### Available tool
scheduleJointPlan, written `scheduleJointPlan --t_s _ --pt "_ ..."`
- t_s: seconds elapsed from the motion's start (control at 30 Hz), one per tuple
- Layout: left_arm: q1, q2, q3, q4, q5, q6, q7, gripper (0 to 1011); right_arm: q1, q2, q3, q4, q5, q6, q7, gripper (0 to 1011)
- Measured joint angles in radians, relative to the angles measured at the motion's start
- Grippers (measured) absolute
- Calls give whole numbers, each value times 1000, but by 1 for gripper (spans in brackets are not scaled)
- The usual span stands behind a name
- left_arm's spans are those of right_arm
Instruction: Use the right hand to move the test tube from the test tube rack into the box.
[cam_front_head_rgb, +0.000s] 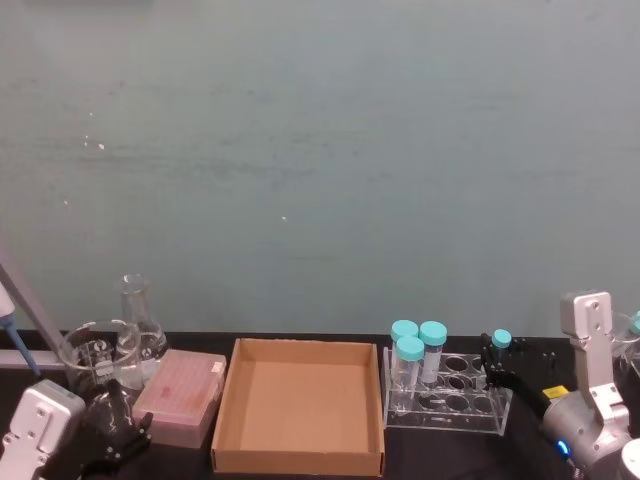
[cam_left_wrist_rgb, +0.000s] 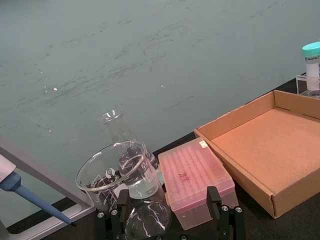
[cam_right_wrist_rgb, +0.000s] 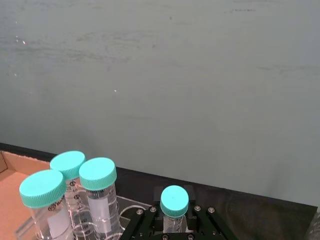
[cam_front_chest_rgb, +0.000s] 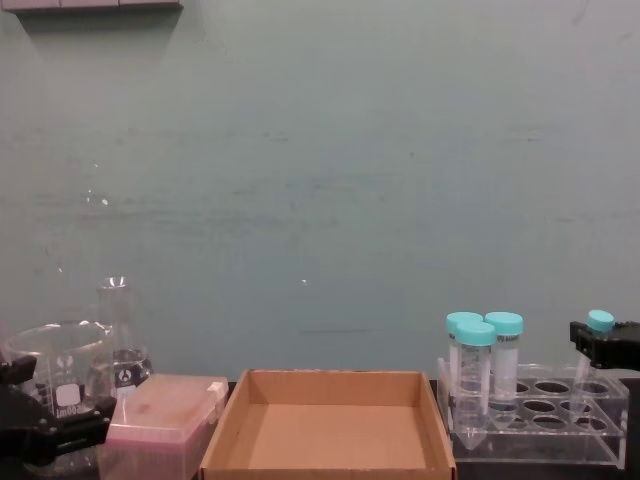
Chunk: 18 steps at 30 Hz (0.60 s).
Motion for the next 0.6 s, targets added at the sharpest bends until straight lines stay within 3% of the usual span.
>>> scheduleJointPlan --t_s 0.37,0.6 --pt "0 0 0 0 0 0 0 1000 -11 -3 43 -53 -1 11 21 246" --pt "0 0 0 0 0 0 0 1000 -24 16 92 -137 21 36 52 246"
